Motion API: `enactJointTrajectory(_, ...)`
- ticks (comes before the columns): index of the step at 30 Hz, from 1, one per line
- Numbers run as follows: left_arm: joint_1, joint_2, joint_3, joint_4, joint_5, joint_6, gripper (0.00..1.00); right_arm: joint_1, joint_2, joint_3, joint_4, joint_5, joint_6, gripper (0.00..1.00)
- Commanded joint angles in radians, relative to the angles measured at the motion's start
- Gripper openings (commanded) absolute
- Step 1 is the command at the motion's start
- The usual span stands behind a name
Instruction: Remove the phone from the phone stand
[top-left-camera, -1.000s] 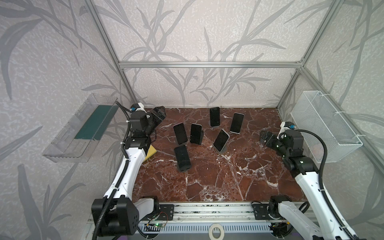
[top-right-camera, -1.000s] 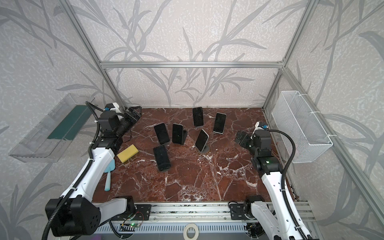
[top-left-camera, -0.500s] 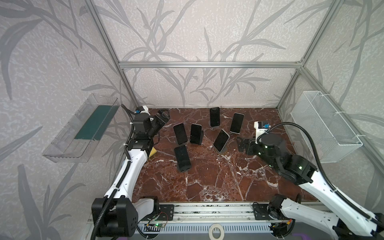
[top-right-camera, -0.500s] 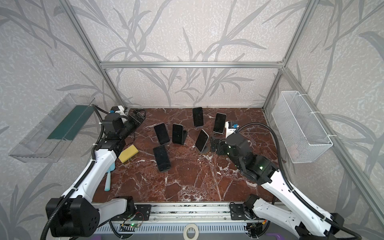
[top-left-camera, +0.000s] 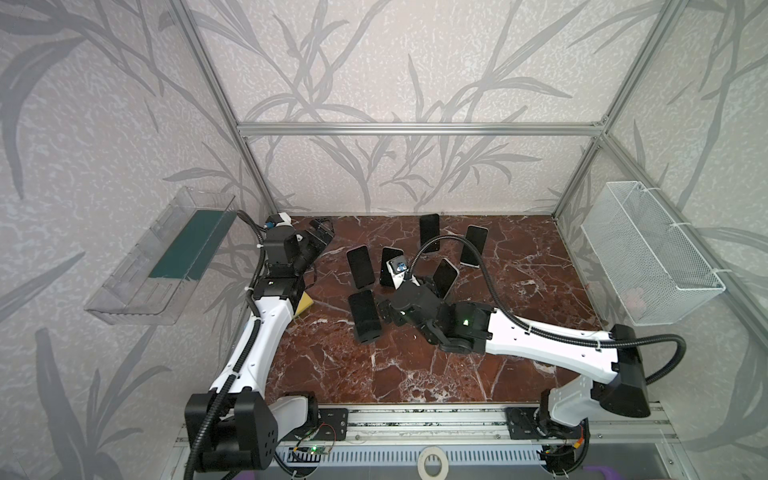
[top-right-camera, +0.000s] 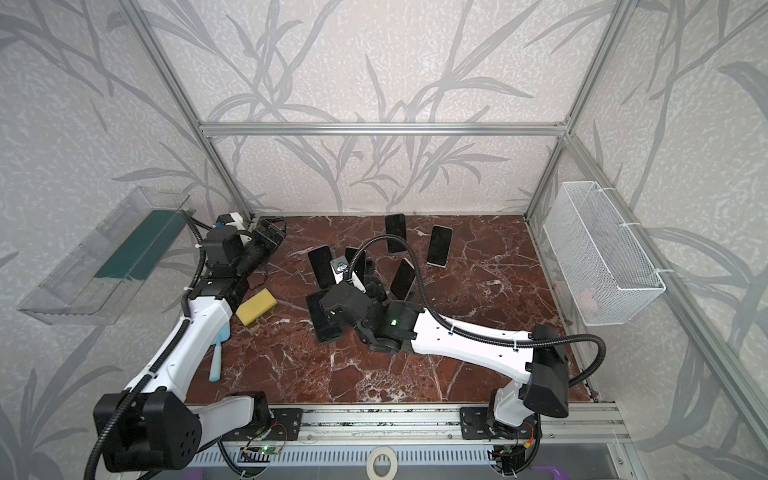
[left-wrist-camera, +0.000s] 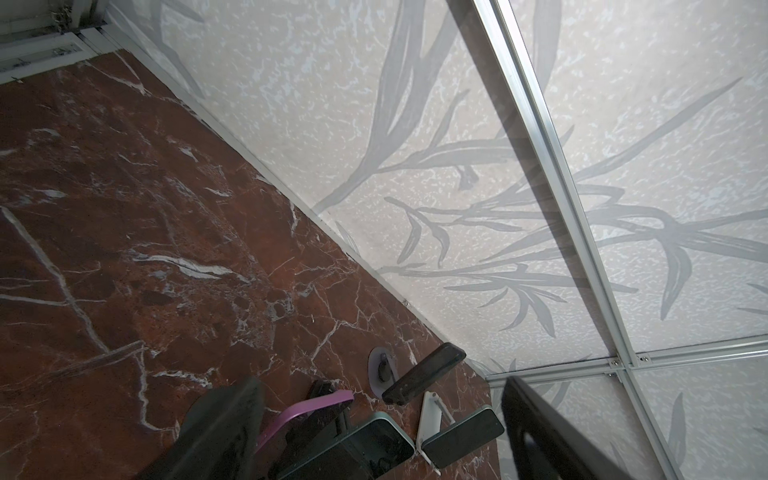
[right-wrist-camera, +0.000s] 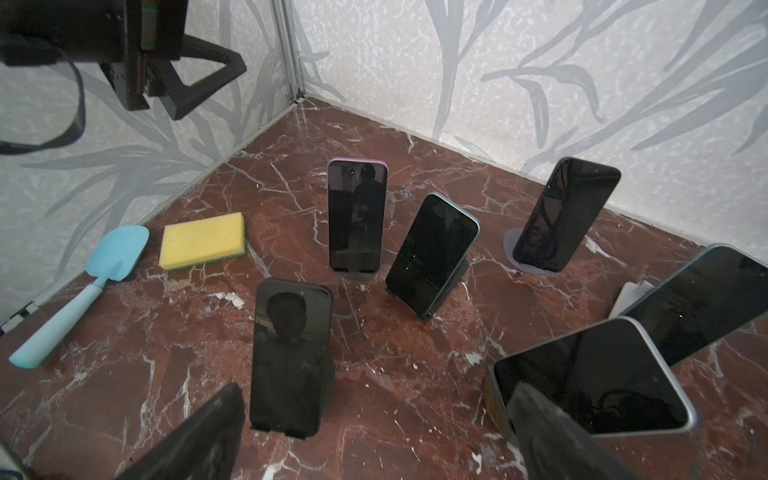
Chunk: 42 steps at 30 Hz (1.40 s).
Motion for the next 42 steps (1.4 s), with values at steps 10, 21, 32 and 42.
enactJointTrajectory(10,0.015,-0.006,0.008,-0.027,0.004,-0.009,0.89,0.000,0.302,0.253,-0.063,-0.134,0.133,0.99)
enactJointTrajectory(21,0.023,0.015,0.011,-0.029,0.024,-0.017,0.99,-0.019,0.454,0.408,-0.140,-0.137,0.158,0.99)
enactJointTrajectory(32,0.036,0.028,-0.008,0.016,0.057,-0.053,0.95,-0.063,0.544,0.503,-0.199,-0.230,0.152,0.99)
enactJointTrajectory(42,0.048,0.037,-0.012,0.028,0.072,-0.070,0.94,-0.064,0.553,0.451,-0.140,-0.179,0.171,0.99)
